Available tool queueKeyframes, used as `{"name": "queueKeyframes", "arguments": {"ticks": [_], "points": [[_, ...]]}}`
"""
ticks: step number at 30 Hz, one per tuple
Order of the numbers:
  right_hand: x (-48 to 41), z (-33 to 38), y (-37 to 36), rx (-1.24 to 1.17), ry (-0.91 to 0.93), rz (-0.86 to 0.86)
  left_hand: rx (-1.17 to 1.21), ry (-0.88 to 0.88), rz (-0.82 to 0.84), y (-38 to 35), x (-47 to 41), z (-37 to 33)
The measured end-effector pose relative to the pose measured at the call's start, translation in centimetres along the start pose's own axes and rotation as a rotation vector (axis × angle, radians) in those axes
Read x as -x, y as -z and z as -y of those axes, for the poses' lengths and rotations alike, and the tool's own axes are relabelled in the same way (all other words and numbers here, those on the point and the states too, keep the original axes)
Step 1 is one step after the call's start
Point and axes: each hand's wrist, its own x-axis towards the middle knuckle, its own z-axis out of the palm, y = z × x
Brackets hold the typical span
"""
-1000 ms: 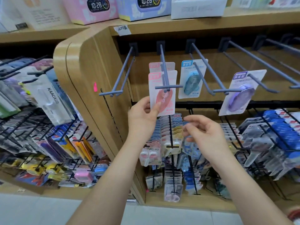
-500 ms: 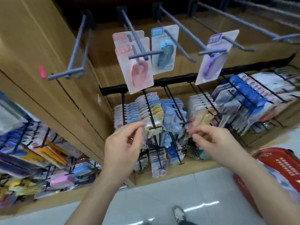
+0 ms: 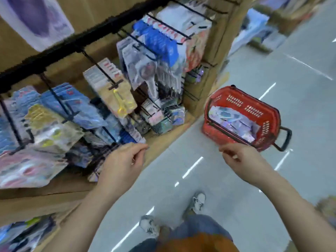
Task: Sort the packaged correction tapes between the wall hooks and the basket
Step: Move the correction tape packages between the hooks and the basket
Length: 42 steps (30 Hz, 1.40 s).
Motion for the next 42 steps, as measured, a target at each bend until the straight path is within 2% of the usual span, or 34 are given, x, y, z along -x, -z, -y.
{"name": "queueKeyframes", "arguments": {"ticks": [4,10,16,23,28,34,39,42], "points": [[0.8,-8.9,2.1,-0.101,-0.230,-0.063,0.013,0.080,0.199,-6.5,-4.4,-5.4],[-0.5,-19.3,4.8,-0.314,-0.506,-0.206,0.105,0.091,0.347,-15.7,-11.3,-12.6],[-6.5,-26.5,4.8,-0.401,-0.622,-0.223,0.155,0.091,0.456,-25.3,-19.9,-15.7],[-18.7,-32.9,3.1,-0.490,-0.706,-0.246,0.104,0.107,0.597,-39.6,-31.5,-14.8],[-28.7,-39.0,-0.8,-0.542,-0.739,-0.210,0.006,0.093,0.747,-50.9,-38.0,-12.1],[-38.8,-48.8,-7.9,-0.466,-0.732,-0.072,-0.242,-0.052,0.878,-64.8,-43.6,-6.8],[-44.2,-57.5,-15.5,-0.535,-0.948,-0.034,-0.325,-0.193,1.019,-76.5,-44.5,-3.5],[-46.5,-60.6,-19.1,-0.610,-1.064,-0.106,-0.288,-0.283,1.053,-81.8,-43.4,-4.6]]}}
